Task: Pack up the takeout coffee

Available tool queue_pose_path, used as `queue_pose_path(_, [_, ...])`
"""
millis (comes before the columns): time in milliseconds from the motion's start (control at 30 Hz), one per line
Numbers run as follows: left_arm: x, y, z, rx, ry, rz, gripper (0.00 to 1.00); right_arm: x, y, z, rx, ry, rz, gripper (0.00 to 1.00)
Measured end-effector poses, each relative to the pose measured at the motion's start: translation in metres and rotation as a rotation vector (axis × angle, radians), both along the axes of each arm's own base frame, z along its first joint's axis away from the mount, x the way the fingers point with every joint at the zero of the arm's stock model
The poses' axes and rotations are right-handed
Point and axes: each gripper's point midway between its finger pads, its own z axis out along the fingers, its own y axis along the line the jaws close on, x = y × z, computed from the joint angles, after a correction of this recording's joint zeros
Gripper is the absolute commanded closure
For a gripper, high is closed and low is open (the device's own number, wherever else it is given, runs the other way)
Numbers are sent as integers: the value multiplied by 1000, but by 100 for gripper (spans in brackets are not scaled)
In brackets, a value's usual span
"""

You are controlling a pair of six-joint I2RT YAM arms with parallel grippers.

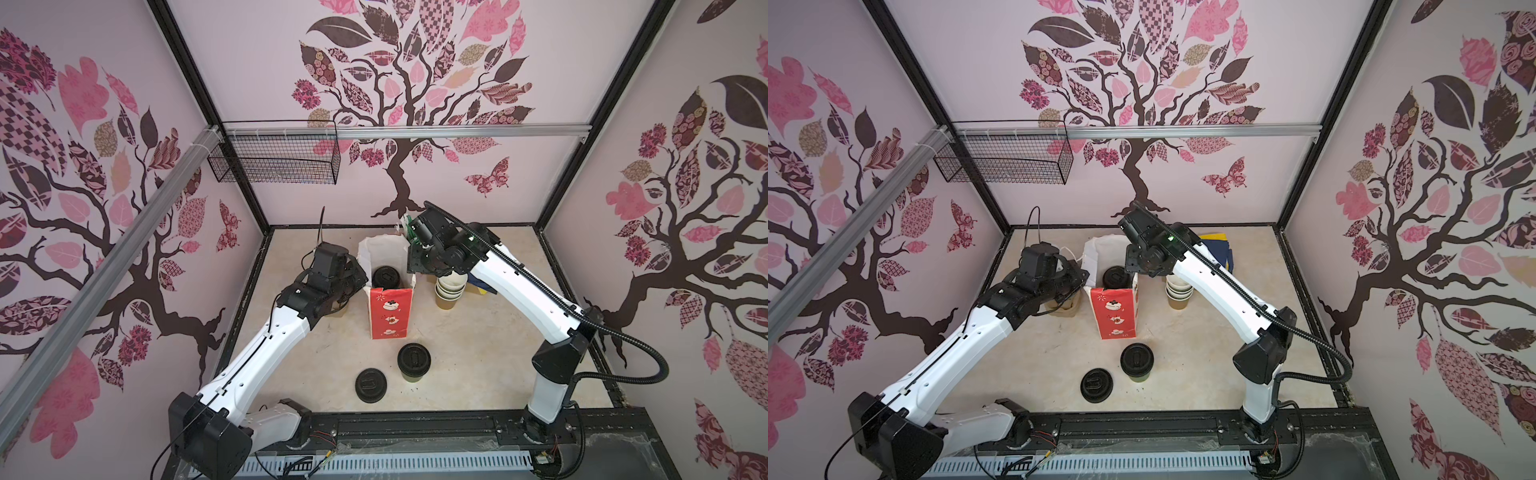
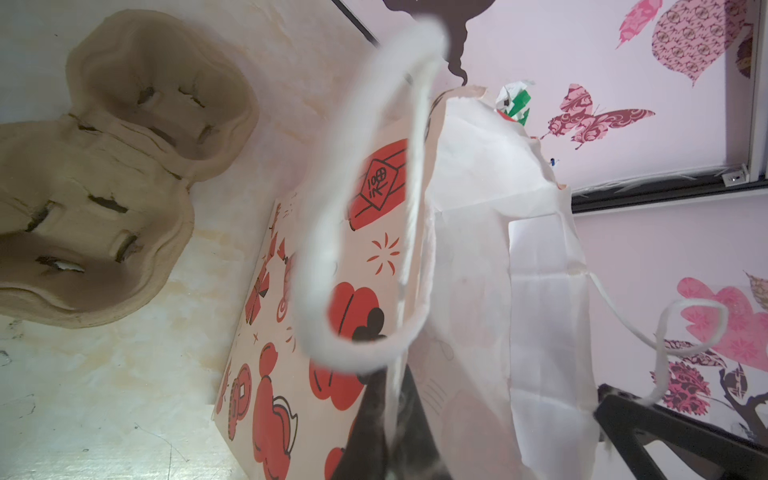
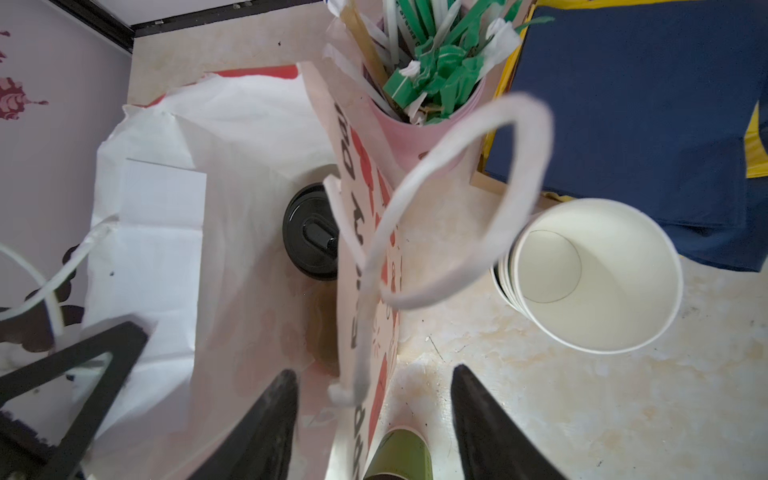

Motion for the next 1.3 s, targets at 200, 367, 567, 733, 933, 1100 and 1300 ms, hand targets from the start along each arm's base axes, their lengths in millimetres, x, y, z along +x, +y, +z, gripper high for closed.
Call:
queue_pose_path(200, [1,6,5,18,-26,19,56,11,7,-7,-20,-10,5,60])
queue_pose_path(367, [-4,14,6,77,-32,16,43,12,11,-9,-22,-10,23,69])
queue_pose_path(567, [-5,33,9,105,-4,-3,34,18,14,-3,-12,-31,47,91])
queue_pose_path(733, [-7,45,28,111,-9,-54,24,24,12,-2,13,-22,82,100])
queue_pose_path(933, [-15,32,42,86,-20,-166,18,39,-2,0,30,-21,100,100])
queue_pose_path(1100, [-16,22,40,36,-1,-207,16,46,-7,0,11,-25,139,100])
queue_pose_path(1300, [-13,8,53,-70,-26,-230,15,58,1,1,-19,-44,200,100])
